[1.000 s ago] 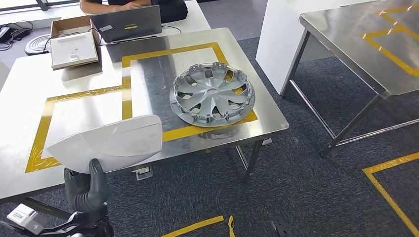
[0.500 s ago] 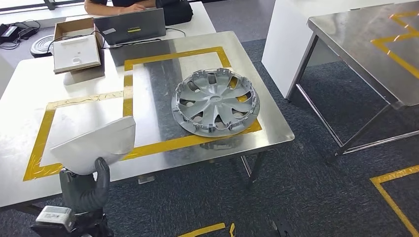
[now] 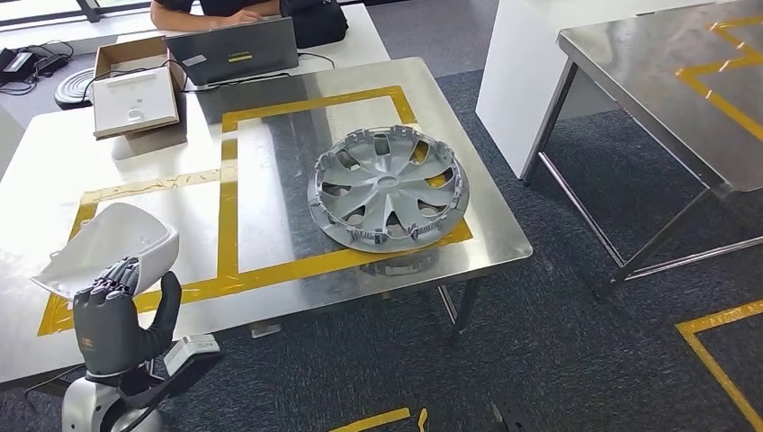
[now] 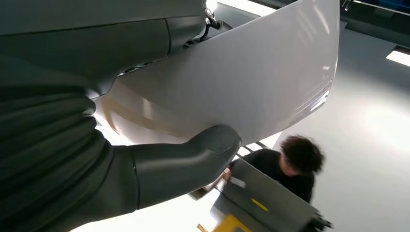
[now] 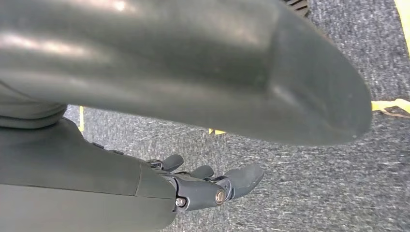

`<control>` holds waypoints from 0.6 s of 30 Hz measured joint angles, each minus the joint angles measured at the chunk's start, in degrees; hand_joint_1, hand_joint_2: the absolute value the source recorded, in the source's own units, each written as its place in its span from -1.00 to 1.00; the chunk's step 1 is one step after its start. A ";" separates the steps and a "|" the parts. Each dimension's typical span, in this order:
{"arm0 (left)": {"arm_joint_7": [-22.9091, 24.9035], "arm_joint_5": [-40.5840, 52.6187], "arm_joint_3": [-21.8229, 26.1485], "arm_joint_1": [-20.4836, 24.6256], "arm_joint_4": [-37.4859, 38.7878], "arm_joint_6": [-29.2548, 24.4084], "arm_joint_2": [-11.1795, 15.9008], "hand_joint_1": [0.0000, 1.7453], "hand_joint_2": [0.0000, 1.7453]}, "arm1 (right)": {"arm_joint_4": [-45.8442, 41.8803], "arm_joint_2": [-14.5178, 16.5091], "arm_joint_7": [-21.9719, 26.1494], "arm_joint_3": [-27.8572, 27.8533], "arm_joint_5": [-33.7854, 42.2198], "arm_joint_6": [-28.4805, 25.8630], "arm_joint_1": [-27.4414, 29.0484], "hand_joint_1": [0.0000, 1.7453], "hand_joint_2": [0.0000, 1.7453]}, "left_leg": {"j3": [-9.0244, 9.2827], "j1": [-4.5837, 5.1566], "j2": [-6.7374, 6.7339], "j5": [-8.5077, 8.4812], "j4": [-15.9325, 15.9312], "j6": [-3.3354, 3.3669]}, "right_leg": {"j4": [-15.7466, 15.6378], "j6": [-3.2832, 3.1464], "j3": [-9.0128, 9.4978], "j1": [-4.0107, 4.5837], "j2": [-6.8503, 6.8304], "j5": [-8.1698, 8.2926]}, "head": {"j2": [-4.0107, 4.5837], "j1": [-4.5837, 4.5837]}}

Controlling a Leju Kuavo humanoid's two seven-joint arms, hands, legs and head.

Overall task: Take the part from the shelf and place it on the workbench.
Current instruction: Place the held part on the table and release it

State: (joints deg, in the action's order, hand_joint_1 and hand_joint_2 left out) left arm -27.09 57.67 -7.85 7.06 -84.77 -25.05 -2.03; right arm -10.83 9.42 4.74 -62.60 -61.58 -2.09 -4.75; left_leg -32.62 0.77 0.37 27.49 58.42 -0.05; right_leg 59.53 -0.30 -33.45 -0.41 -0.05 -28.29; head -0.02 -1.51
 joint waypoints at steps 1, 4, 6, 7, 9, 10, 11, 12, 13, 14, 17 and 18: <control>1.33 3.01 0.25 1.25 2.33 -1.59 1.02 1.00 1.00 | 0.00 0.00 -0.23 0.01 -0.19 0.02 0.00 -1.00 -1.00 | 0.00 0.00 0.00 0.00 0.00 -0.01 | 0.00 -0.01 0.01 -0.01 0.00 0.01 | 0.00 0.00; 3.64 8.38 0.86 5.54 10.45 -6.04 4.22 1.00 1.00 | 0.01 0.00 -0.72 0.02 -0.59 0.09 0.02 -1.00 -1.00 | 0.01 0.01 -0.01 -0.02 0.02 -0.03 | -0.01 -0.05 0.04 -0.03 0.01 0.06 | 0.00 0.01; 4.67 10.71 1.12 8.71 16.45 -9.09 6.18 1.00 1.00 | 0.01 0.00 -0.73 0.02 -0.74 0.10 0.04 -1.00 -1.00 | 0.02 0.01 -0.01 -0.04 0.04 -0.03 | -0.02 -0.07 0.06 -0.03 0.02 0.09 | 0.00 0.00; 5.32 12.14 1.20 10.32 19.75 -10.54 7.16 1.00 1.00 | 0.00 0.00 -0.73 0.02 -0.78 0.10 0.04 -1.00 -1.00 | 0.02 0.01 -0.01 -0.04 0.06 -0.04 | -0.02 -0.07 0.08 -0.04 0.03 0.10 | 0.00 0.00; 6.05 14.32 1.39 13.41 26.28 -12.81 8.96 1.00 1.00 | 0.00 0.00 -0.72 0.02 -0.83 0.10 0.07 -1.00 -1.00 | 0.03 0.02 -0.02 -0.04 0.08 -0.04 | -0.03 -0.05 0.09 -0.04 0.04 0.12 | 0.00 -0.01; 6.25 14.98 1.55 14.87 29.36 -13.60 9.74 1.00 1.00 | 0.01 0.00 -0.71 0.02 -0.82 0.10 0.09 -1.00 -1.00 | 0.03 0.02 -0.03 -0.04 0.08 -0.04 | -0.04 -0.04 0.09 -0.04 0.05 0.13 | 0.00 0.00; 6.33 15.43 1.74 16.27 32.12 -14.14 10.49 1.00 1.00 | 0.01 0.00 -0.71 0.02 -0.80 0.10 0.10 -1.00 -1.00 | 0.03 0.02 -0.03 -0.05 0.09 -0.04 | -0.05 -0.03 0.09 -0.04 0.06 0.14 | 0.00 -0.01; 6.41 15.76 1.93 17.57 34.61 -14.43 11.21 1.00 1.00 | 0.01 0.00 -0.70 0.02 -0.78 0.10 0.10 -1.00 -1.00 | 0.03 0.01 -0.05 -0.05 0.09 -0.04 | -0.05 -0.03 0.09 -0.04 0.08 0.14 | 0.00 -0.01; 6.43 16.02 2.23 18.87 37.00 -14.58 11.98 1.00 1.00 | 0.01 0.00 -0.70 0.02 -0.73 0.10 0.11 -1.00 -1.00 | 0.03 0.01 -0.06 -0.04 0.09 -0.04 | -0.05 -0.02 0.09 -0.04 0.10 0.15 | 0.00 0.00; 6.36 16.19 2.65 20.11 39.15 -14.63 12.71 1.00 1.00 | 0.01 0.00 -0.70 0.02 -0.69 0.10 0.11 -1.00 -1.00 | 0.03 0.01 -0.06 -0.04 0.09 -0.04 | -0.06 -0.02 0.09 -0.04 0.11 0.15 | 0.00 0.00; 5.86 16.28 4.58 23.44 44.46 -14.69 14.60 1.00 1.00 | 0.01 0.00 -0.70 0.02 -0.60 0.05 0.12 -1.00 -1.00 | 0.02 0.01 -0.07 -0.04 0.09 -0.05 | -0.06 -0.02 0.08 -0.04 0.13 0.14 | 0.00 0.01; 5.65 16.35 5.33 24.31 45.79 -14.71 15.13 1.00 1.00 | 0.01 0.00 -0.70 0.02 -0.57 0.03 0.12 -1.00 -1.00 | 0.02 0.01 -0.07 -0.04 0.09 -0.05 | -0.06 -0.03 0.08 -0.03 0.14 0.14 | 0.00 0.01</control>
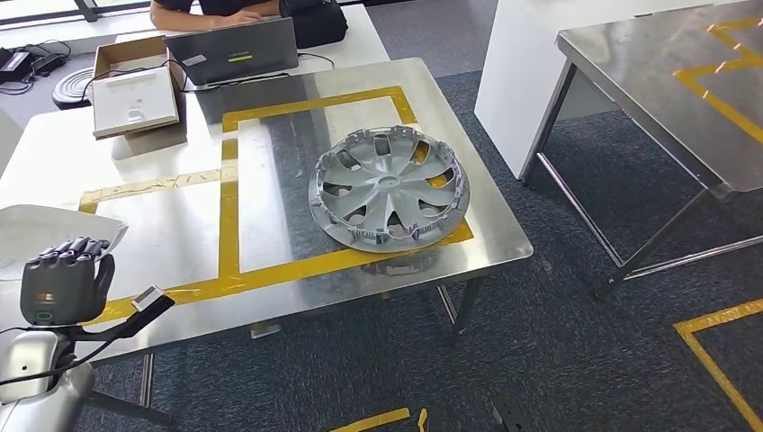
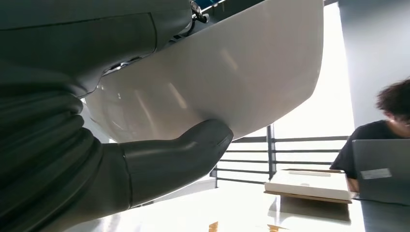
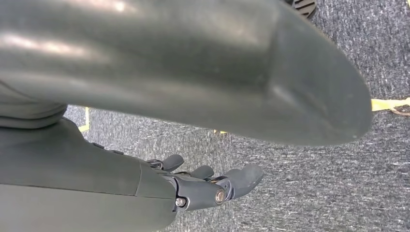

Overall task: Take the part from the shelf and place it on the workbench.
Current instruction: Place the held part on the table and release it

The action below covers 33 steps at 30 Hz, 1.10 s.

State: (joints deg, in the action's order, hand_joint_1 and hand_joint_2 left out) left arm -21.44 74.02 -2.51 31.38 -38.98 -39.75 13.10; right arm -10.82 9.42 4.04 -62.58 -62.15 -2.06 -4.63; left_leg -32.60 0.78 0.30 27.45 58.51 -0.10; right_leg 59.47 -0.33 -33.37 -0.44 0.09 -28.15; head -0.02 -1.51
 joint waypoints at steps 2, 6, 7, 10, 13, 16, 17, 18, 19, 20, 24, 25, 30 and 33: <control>-0.42 0.53 1.70 1.29 2.14 -0.01 0.93 1.00 1.00 | 0.00 0.00 0.00 0.00 0.06 -0.04 0.00 -1.00 -1.00 | 0.00 0.00 0.00 0.00 0.00 0.00 | 0.00 0.00 -0.01 0.00 0.01 0.00 | 0.00 0.00; -1.13 2.17 5.15 2.71 4.59 -0.02 2.03 1.00 1.00 | 0.00 0.00 -0.07 0.00 0.07 -0.16 0.01 -1.00 -1.00 | -0.01 0.00 0.00 0.00 0.00 0.00 | -0.01 0.00 -0.01 0.00 0.04 0.00 | 0.00 0.00; -1.40 2.55 6.01 2.89 4.94 -0.03 2.17 1.00 1.00 | 0.00 0.00 -0.13 0.00 0.02 -0.21 0.01 -1.00 -1.00 | 0.00 0.00 0.00 0.00 0.00 0.00 | -0.02 0.00 0.00 0.00 0.04 0.00 | 0.00 0.00; -2.14 3.88 8.24 3.06 5.56 -0.05 2.32 1.00 1.00 | 0.00 0.00 -0.19 0.00 -0.25 -0.29 0.01 -1.00 -1.00 | 0.00 0.00 0.00 0.00 0.00 0.00 | -0.05 0.00 0.01 0.00 0.06 0.00 | 0.00 0.00; -2.79 5.13 9.91 3.07 5.81 -0.18 2.19 1.00 1.00 | 0.00 0.00 -0.04 0.00 -0.45 -0.38 0.01 -1.00 -1.00 | 0.00 0.00 0.00 0.00 0.00 0.00 | -0.07 0.01 0.01 0.00 0.06 0.00 | 0.00 0.00; -3.31 6.45 11.31 3.11 5.83 -0.33 1.80 1.00 1.00 | 0.00 0.00 0.14 0.00 -0.61 -0.71 0.01 -1.00 -1.00 | 0.00 0.00 0.00 0.00 0.01 0.00 | -0.09 0.01 0.01 -0.01 0.06 0.01 | 0.00 0.00; -3.51 6.89 11.72 3.15 5.82 -0.35 1.60 1.00 1.00 | 0.00 0.00 0.18 0.00 -0.63 -0.84 0.01 -1.00 -1.00 | 0.00 0.00 0.00 0.00 0.01 0.00 | -0.09 0.01 0.02 -0.01 0.06 0.01 | 0.00 -0.01; -3.76 7.31 12.11 3.22 5.80 -0.36 1.37 1.00 1.00 | -0.01 0.00 0.25 0.00 -0.63 -0.94 0.01 -1.00 -1.00 | 0.00 0.00 0.00 0.00 0.01 0.00 | -0.09 0.01 0.02 -0.01 0.06 0.01 | 0.00 -0.01; -4.04 7.65 12.47 3.32 5.77 -0.36 1.09 0.50 1.00 | -0.01 0.00 0.34 0.00 -0.62 -1.01 0.01 -1.00 -1.00 | 0.00 0.00 0.00 0.00 0.01 0.00 | -0.09 0.01 0.02 -0.01 0.06 0.01 | 0.00 -0.01; -4.27 8.00 12.79 3.46 5.75 -0.36 0.80 0.00 1.00 | -0.01 0.00 0.50 0.00 -0.61 -1.04 0.01 -1.00 -1.00 | 0.00 0.00 0.00 0.00 0.01 0.00 | -0.10 0.01 0.02 -0.01 0.06 0.01 | 0.00 -0.01; -4.39 9.84 13.64 4.41 5.39 -0.39 -0.44 -1.00 1.00 | 0.00 0.00 1.41 0.00 -0.46 -1.08 0.01 -1.00 -1.00 | 0.00 0.00 0.00 0.00 0.02 0.00 | -0.11 0.02 0.04 -0.01 0.05 0.01 | 0.00 -0.01; -4.25 10.16 13.77 4.74 5.33 -0.40 -0.73 -1.00 1.00 | 0.00 0.00 1.57 0.00 -0.43 -1.06 0.01 -1.00 -1.00 | 0.00 0.00 0.00 0.01 0.02 0.00 | -0.12 0.02 0.04 -0.01 0.05 0.02 | 0.00 -0.01; -3.08 11.37 14.70 6.15 5.37 -0.40 -2.01 -1.00 -1.00 | 0.00 0.00 2.12 0.00 -0.27 -0.95 0.01 -1.00 -1.00 | 0.01 0.00 0.00 0.01 0.01 0.00 | -0.12 0.02 0.05 -0.01 0.05 0.02 | 0.00 -0.01; -2.68 11.59 14.82 6.50 5.65 -0.40 -2.49 -1.00 -1.00 | 0.00 0.00 2.14 0.00 -0.04 -0.93 0.02 -1.00 -1.00 | 0.01 0.00 0.00 0.00 0.01 0.00 | -0.12 0.02 0.05 -0.01 0.05 0.02 | 0.00 0.00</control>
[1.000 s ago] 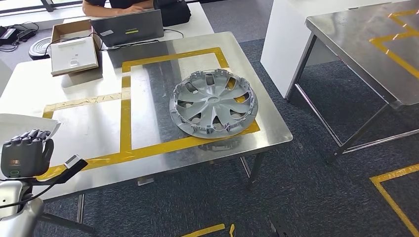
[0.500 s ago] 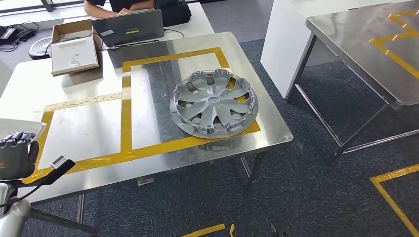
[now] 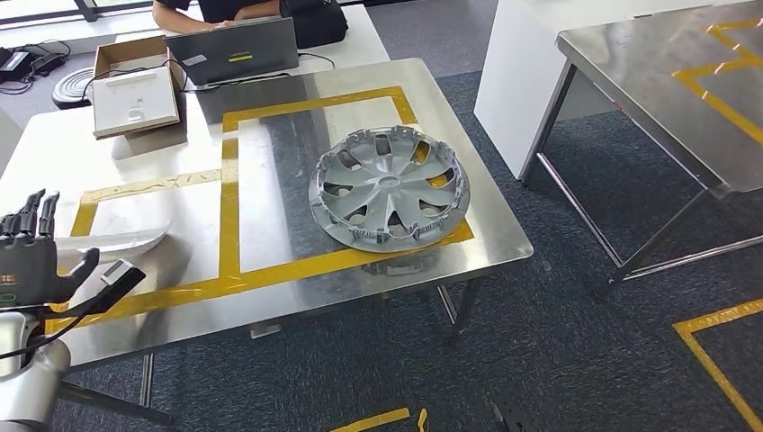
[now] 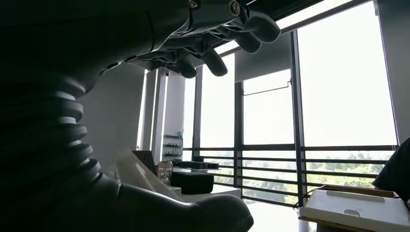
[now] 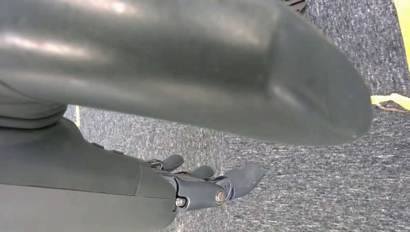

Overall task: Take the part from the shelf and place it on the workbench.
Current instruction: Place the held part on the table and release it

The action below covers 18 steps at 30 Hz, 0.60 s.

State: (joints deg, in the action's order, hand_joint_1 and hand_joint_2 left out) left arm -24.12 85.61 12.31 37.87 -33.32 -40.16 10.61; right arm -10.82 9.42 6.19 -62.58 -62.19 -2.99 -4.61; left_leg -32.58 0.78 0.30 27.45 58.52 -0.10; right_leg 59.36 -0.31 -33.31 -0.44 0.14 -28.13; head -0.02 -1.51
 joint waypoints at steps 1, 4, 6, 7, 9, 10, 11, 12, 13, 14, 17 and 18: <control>-0.03 0.00 0.00 0.05 0.14 -0.01 -0.17 -1.00 -1.00 | 0.00 0.00 0.00 0.00 0.06 0.01 0.00 -1.00 -1.00 | 0.00 0.00 0.00 0.00 0.00 0.00 | 0.00 0.00 0.00 0.00 0.00 0.00 | 0.00 0.00; -0.62 -0.09 0.00 0.11 0.56 0.00 -0.75 -1.00 -1.00 | 0.00 0.00 0.00 0.00 0.24 0.17 0.01 -1.00 -1.00 | 0.00 0.00 0.00 0.00 0.00 0.00 | 0.00 0.00 0.00 0.00 0.00 0.00 | 0.00 0.00; -1.26 -0.20 0.01 0.11 0.73 0.00 -1.10 -1.00 -1.00 | 0.00 -0.01 -0.01 0.00 0.30 0.48 0.02 -1.00 -1.00 | 0.00 0.00 0.00 0.00 0.00 0.00 | 0.00 0.00 0.00 0.00 0.00 0.00 | 0.00 -0.01; -1.64 -0.27 0.02 0.11 0.82 0.00 -1.25 -1.00 -1.00 | 0.00 -0.01 -0.01 0.00 0.31 0.64 0.02 -1.00 -1.00 | 0.00 0.00 0.00 0.00 0.00 0.00 | 0.00 0.00 0.01 0.00 0.00 0.00 | 0.00 -0.01; -2.43 -0.50 0.04 0.09 1.01 0.00 -1.51 -1.00 -1.00 | 0.00 -0.02 -0.02 0.00 0.29 0.84 0.03 -1.00 -1.00 | 0.00 0.00 0.00 0.00 0.00 0.01 | 0.00 0.00 0.01 0.00 0.00 0.00 | 0.00 -0.01; -2.76 -0.64 0.04 0.08 1.09 0.00 -1.62 -1.00 -1.00 | 0.00 -0.02 -0.02 0.00 0.26 0.87 0.03 -1.00 -1.00 | -0.01 0.00 0.00 0.01 0.00 0.01 | 0.00 0.00 0.01 -0.01 0.00 0.00 | 0.00 -0.01; -3.01 -0.76 0.04 0.07 1.15 0.00 -1.72 -1.00 -1.00 | 0.00 -0.02 -0.02 0.00 0.21 0.89 0.04 -1.00 -1.00 | -0.01 0.01 0.00 0.01 0.02 0.01 | -0.01 0.02 0.01 -0.02 -0.01 0.01 | 0.00 -0.01; -3.19 -0.86 0.04 0.06 1.23 0.01 -1.81 -1.00 -1.00 | 0.00 -0.02 -0.01 0.00 0.16 0.91 0.04 -1.00 -1.00 | -0.01 0.02 0.01 0.01 0.04 0.02 | -0.02 0.03 0.02 -0.03 -0.01 0.02 | 0.00 -0.01; -3.28 -0.87 0.04 0.05 1.35 0.01 -1.87 -1.00 -1.00 | 0.00 -0.02 -0.01 0.00 0.11 0.92 0.05 -1.00 -1.00 | -0.02 0.03 0.01 0.02 0.06 0.02 | -0.03 0.05 0.02 -0.04 -0.01 0.04 | 0.00 -0.01; -3.32 -0.86 0.04 0.03 1.49 0.01 -1.92 -1.00 -1.00 | 0.00 -0.02 0.00 0.00 0.07 0.93 0.05 -1.00 -1.00 | -0.02 0.05 0.00 0.02 0.09 0.03 | -0.04 0.07 0.02 -0.06 -0.02 0.05 | 0.00 -0.01; -3.46 -0.83 0.04 -0.09 1.90 0.00 -1.99 -1.00 -1.00 | -0.01 -0.02 0.03 -0.01 -0.01 0.97 0.06 -1.00 -1.00 | -0.06 0.13 0.01 0.06 0.17 0.08 | -0.04 0.11 0.02 -0.07 -0.02 0.07 | 0.00 0.00; -3.51 -0.82 0.04 -0.14 2.00 -0.01 -1.99 -1.00 -1.00 | -0.01 -0.02 0.07 -0.01 -0.01 0.98 0.06 -1.00 -1.00 | -0.09 0.16 0.01 0.08 0.21 0.12 | -0.04 0.13 0.02 -0.07 -0.02 0.08 | 0.00 0.00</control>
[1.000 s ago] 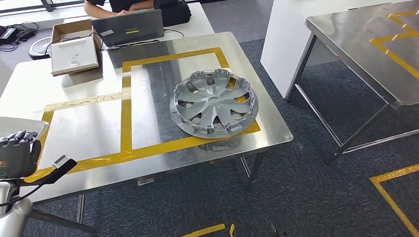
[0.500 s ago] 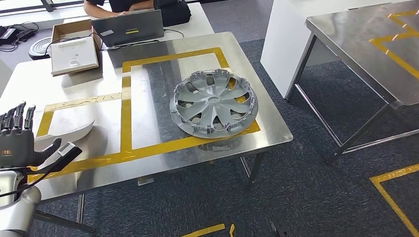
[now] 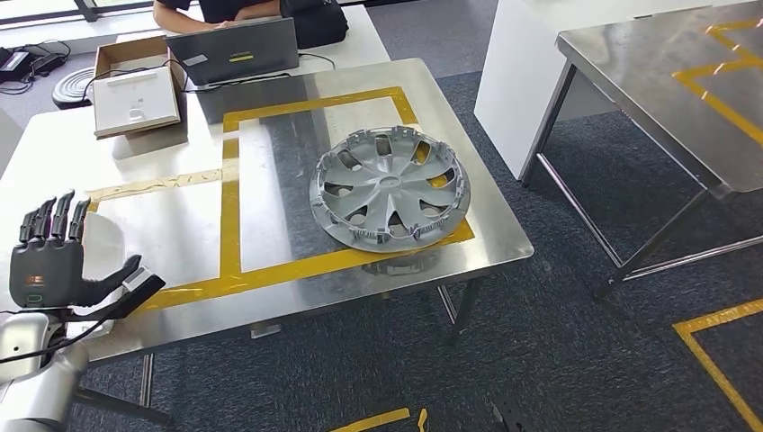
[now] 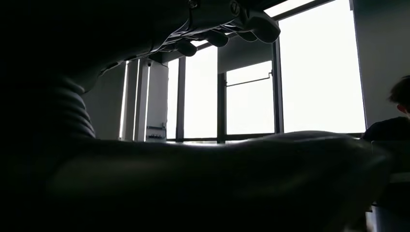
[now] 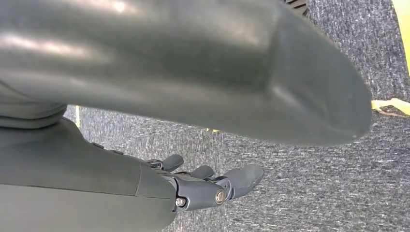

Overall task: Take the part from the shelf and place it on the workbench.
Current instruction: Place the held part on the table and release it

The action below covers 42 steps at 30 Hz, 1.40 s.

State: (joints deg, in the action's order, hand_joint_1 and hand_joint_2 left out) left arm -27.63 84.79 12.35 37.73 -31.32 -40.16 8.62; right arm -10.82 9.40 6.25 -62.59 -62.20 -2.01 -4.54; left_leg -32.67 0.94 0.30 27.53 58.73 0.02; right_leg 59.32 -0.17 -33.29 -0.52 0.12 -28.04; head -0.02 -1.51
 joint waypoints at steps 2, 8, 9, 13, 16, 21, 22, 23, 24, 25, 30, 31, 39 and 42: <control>-0.01 0.04 0.00 -0.13 0.14 0.00 0.01 -1.00 -1.00 | 0.01 0.00 0.14 -0.01 0.05 0.02 0.00 -1.00 -1.00 | -0.05 0.06 0.00 0.06 0.11 0.09 | 0.00 0.05 0.00 -0.01 0.00 0.02 | 0.00 0.00; 0.06 0.01 0.00 -0.31 0.50 0.00 0.14 -1.00 -1.00 | 0.01 0.03 0.79 -0.01 0.42 0.04 -0.01 -1.00 -1.00 | -0.20 0.08 -0.02 -0.14 0.23 0.77 | -0.10 0.66 0.01 -0.08 0.02 0.28 | 0.00 0.00; -0.06 -0.07 0.00 -0.31 0.50 0.00 0.17 -1.00 -1.00 | 0.00 0.02 0.81 0.00 0.40 0.04 0.00 -1.00 -1.00 | -0.13 -0.12 -0.12 -0.46 -0.10 1.02 | 0.14 0.89 -0.08 -0.02 0.03 0.03 | 0.00 -0.02; -0.56 -0.42 0.00 -0.46 0.50 -0.01 0.20 -1.00 -1.00 | 0.01 0.00 0.78 0.01 0.19 0.04 0.00 -1.00 -1.00 | -0.44 -0.73 -0.50 -1.32 -0.77 1.72 | 10.12 1.76 -4.32 -0.14 0.03 -6.13 | 0.00 -0.33; -0.64 -0.41 0.00 -0.84 0.52 -0.01 0.21 -1.00 -1.00 | 0.01 -0.03 0.75 -0.01 0.07 0.04 0.12 -1.00 -1.00 | -1.07 -1.01 -0.59 -1.48 -0.32 1.45 | 15.26 2.32 -6.34 -0.56 0.00 -6.80 | 0.00 -0.33; -0.15 -0.20 0.00 -0.77 0.49 -0.03 0.62 -1.00 -1.00 | 0.01 -0.11 0.37 -0.01 -0.19 0.35 -0.04 -1.00 -1.00 | -2.33 -1.42 -0.40 -1.63 1.02 -0.36 | 1.40 2.04 0.61 -0.88 0.23 -0.99 | 0.00 -0.46; -0.15 -0.34 0.00 -0.71 0.49 -0.04 0.80 -1.00 -1.00 | 0.01 -0.11 0.12 -0.01 -0.20 0.56 -0.08 -1.00 -1.00 | -2.49 -1.36 -0.34 -1.86 0.98 -0.85 | 1.40 1.39 0.44 -0.69 0.38 -0.94 | 0.00 -0.49; -0.17 -0.48 0.00 -0.65 0.51 -0.05 0.94 -1.00 -1.00 | 0.01 -0.11 -0.08 -0.01 -0.20 0.72 -0.09 -1.00 -1.00 | -2.56 -1.40 -0.32 -2.10 0.90 -1.30 | 1.27 0.72 0.16 -0.71 0.40 -0.75 | 0.00 -0.48; -0.17 -0.59 0.00 -0.60 0.53 -0.07 1.09 -1.00 -1.00 | 0.01 -0.11 -0.21 -0.01 -0.20 0.84 -0.12 -1.00 -1.00 | -2.77 -1.48 -0.31 -2.05 0.96 -1.71 | 1.03 0.11 -0.02 -0.73 0.35 -0.57 | 0.00 -0.47; -0.16 -0.62 0.00 -0.56 0.58 -0.07 1.25 -1.00 -1.00 | 0.01 -0.11 -0.25 -0.01 -0.20 0.89 -0.15 -1.00 -1.00 | -3.09 -1.57 -0.32 -1.42 1.43 -2.05 | 0.89 -0.42 -0.27 -0.74 0.29 -0.21 | 0.00 -0.46; -0.21 -0.62 0.00 -0.33 1.02 -0.08 1.67 -1.00 -1.00 | 0.01 -0.11 -0.39 -0.01 -0.26 0.86 -0.22 -1.00 -1.00 | -7.81 -1.69 -0.32 8.18 16.24 -2.72 | 0.73 -1.67 -2.42 -0.42 0.18 1.72 | 0.00 -0.40; -0.31 -0.62 0.00 -0.32 1.16 -0.07 1.70 -1.00 -1.00 | 0.01 -0.10 -0.39 -0.01 -0.22 0.85 -0.23 -1.00 -1.00 | -7.46 -1.68 -0.32 8.09 17.01 -2.66 | 0.75 -1.67 -2.90 -0.31 0.18 2.11 | 0.00 -0.41; -1.02 -1.02 0.00 1.47 1.96 -0.10 2.32 -1.00 -1.00 | 0.01 0.14 -0.38 -0.01 0.22 0.26 -0.42 -1.00 -1.00 | 3.20 -0.91 -0.21 2.52 -0.24 -0.62 | 0.26 0.34 -4.76 -0.25 0.28 5.24 | 0.00 -0.39; -0.89 -1.05 0.00 1.92 2.29 -0.09 2.27 -1.00 -1.00 | 0.01 0.29 -0.42 -0.01 0.09 -0.26 -0.40 -1.00 -1.00 | 1.79 -1.26 -0.48 0.56 -0.85 0.72 | 3.59 1.26 -6.48 -0.35 0.23 1.33 | 0.00 -0.52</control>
State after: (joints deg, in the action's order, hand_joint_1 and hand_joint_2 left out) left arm -28.51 83.74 12.35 39.65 -29.03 -40.26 10.89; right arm -10.82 9.69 5.83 -62.60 -62.11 -2.27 -4.94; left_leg -30.88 -0.32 -0.18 28.09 57.88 0.74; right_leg 62.91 1.08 -39.77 -0.87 0.35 -26.71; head -0.02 -2.03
